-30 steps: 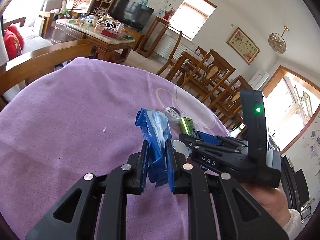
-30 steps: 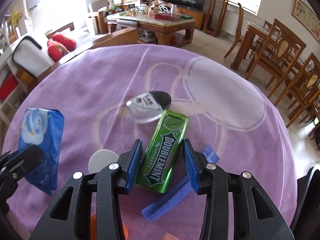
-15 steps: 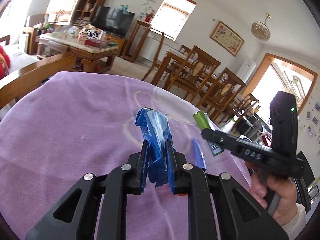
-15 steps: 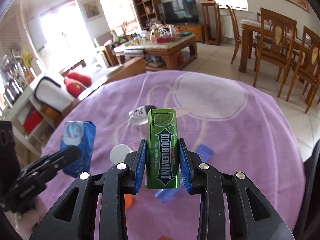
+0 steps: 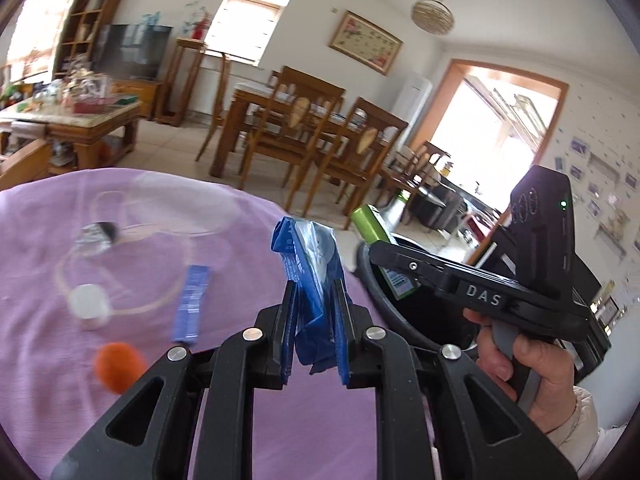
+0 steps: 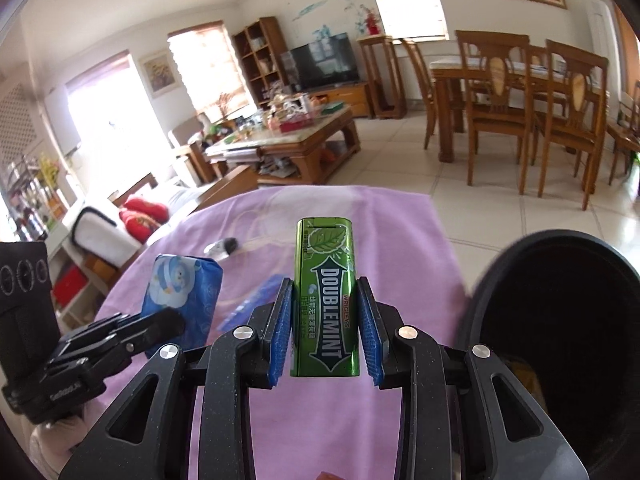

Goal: Collect trash
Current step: 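Carry the wipe pack and gum box over the black bin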

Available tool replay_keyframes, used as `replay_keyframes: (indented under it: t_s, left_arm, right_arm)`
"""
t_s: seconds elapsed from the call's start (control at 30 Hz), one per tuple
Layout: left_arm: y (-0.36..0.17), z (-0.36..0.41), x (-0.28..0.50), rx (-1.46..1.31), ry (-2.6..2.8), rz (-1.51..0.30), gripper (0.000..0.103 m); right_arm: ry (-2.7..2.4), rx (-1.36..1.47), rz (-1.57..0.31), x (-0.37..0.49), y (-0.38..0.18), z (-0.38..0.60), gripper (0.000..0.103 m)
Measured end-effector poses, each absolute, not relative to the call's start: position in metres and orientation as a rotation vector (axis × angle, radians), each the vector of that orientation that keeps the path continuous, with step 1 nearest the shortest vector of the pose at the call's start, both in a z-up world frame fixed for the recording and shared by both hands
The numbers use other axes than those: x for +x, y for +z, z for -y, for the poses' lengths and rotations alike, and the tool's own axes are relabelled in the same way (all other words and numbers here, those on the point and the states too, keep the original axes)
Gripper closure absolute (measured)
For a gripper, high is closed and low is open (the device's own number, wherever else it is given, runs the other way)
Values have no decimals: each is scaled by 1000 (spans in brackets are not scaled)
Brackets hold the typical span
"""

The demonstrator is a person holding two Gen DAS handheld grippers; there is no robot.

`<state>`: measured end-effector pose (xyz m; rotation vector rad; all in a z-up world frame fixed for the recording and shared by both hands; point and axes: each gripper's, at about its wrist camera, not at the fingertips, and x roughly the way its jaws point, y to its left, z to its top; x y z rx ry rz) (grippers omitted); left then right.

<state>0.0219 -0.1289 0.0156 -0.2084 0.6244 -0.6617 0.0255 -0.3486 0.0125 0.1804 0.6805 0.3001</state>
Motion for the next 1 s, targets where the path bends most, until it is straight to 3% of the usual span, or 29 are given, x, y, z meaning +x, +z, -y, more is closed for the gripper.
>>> replay_keyframes:
  t_s: [0.47,1.0]
  left_arm:
    - [-9,278,15,-69,-845,-714,86]
    - [-21,300,19,-7,-820,-763,86]
  right_arm:
    - [83,355,-677,-29,-32,528,72]
    - [68,383,-726,-22,-62,534,71]
